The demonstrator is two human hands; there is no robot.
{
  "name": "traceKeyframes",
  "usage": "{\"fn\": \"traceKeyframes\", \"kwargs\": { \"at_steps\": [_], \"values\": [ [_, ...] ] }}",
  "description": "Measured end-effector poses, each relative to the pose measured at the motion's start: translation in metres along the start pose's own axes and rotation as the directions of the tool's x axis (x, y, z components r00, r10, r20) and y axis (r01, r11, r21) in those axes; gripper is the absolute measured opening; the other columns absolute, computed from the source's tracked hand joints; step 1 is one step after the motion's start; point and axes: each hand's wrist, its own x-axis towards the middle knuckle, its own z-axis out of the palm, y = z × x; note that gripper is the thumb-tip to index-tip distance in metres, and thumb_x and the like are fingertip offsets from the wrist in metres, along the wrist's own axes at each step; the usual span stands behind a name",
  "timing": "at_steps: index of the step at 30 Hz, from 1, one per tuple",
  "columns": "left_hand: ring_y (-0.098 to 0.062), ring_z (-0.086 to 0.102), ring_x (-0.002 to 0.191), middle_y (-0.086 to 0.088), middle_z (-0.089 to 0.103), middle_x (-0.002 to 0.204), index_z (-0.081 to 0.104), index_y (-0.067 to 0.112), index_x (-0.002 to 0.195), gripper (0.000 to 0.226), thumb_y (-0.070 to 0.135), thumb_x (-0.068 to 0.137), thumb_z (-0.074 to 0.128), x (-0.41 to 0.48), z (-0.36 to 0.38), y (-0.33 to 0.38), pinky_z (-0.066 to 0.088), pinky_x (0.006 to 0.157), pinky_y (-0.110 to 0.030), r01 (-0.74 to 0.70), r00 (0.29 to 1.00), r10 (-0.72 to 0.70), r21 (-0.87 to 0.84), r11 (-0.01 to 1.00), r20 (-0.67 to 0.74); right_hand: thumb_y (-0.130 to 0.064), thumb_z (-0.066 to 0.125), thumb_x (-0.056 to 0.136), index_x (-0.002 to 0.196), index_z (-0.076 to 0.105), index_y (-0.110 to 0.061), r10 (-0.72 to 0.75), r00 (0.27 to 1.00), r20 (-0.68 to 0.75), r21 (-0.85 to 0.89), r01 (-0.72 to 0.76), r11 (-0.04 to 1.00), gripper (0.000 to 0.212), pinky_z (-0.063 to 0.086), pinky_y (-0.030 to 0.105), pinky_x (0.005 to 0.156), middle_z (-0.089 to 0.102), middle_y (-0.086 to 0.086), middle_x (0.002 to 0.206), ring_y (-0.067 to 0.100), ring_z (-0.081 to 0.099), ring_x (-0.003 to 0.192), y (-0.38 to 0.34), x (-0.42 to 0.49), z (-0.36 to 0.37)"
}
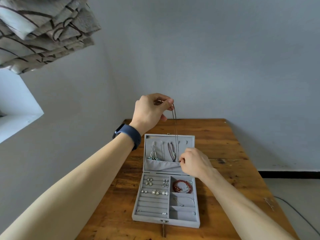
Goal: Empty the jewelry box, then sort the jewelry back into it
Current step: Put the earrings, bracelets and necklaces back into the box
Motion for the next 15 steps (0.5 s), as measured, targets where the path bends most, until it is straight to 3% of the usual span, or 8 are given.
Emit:
{"fn": "traceKeyframes", "kwargs": {
  "at_steps": [6, 9, 11, 15],
  "values": [
    [-0.008, 0.067, 0.051, 0.012, 0.075, 0.078, 0.075, 0.024, 0.093, 0.012, 0.032, 0.095, 0.068, 0.012, 0.016, -0.003, 0.055, 0.057, -0.018, -0.041, 0.996, 0.026, 0.170, 0.985, 0.088, -0.029, 0.051, 0.092, 0.111, 0.064, -0.021, -0.054, 0.999, -0.004, -0.017, 0.054, 0.998, 0.024, 0.050, 0.031, 0.088, 0.066, -0.004, 0.110, 0.016, 0.052, 0.105, -0.001, -0.008, 0.004],
    [-0.008, 0.067, 0.052, 0.009, 0.075, 0.077, 0.074, 0.028, 0.089, 0.010, 0.036, 0.093, 0.068, 0.015, 0.023, -0.011, 0.058, 0.064, -0.024, -0.048, 0.985, -0.001, 0.283, 0.958, 0.172, -0.028, 0.052, 0.090, 0.115, 0.065, -0.020, -0.057, 0.998, 0.010, 0.005, 0.057, 0.998, 0.029, 0.046, 0.033, 0.094, 0.058, -0.004, 0.116, 0.017, 0.048, 0.111, 0.002, -0.013, 0.007],
    [-0.007, 0.067, 0.053, 0.007, 0.074, 0.072, 0.072, 0.032, 0.086, 0.011, 0.039, 0.092, 0.067, 0.015, 0.026, -0.018, 0.058, 0.067, -0.027, -0.068, 0.970, -0.029, 0.387, 0.919, 0.240, -0.027, 0.053, 0.088, 0.117, 0.062, -0.021, -0.056, 0.998, 0.021, 0.008, 0.056, 0.998, 0.031, 0.046, 0.033, 0.094, 0.060, -0.005, 0.117, 0.017, 0.048, 0.112, 0.003, -0.015, 0.006],
    [-0.004, 0.066, 0.052, 0.010, 0.068, 0.063, 0.071, 0.032, 0.086, 0.012, 0.042, 0.092, 0.067, 0.011, 0.032, -0.024, 0.054, 0.061, -0.024, -0.106, 0.957, -0.048, 0.495, 0.862, 0.287, -0.022, 0.057, 0.089, 0.114, 0.054, -0.020, -0.066, 0.998, -0.020, 0.076, 0.068, 0.995, 0.025, 0.045, 0.028, 0.088, 0.065, -0.005, 0.111, 0.016, 0.052, 0.109, 0.005, -0.020, -0.003]
  ]
}}
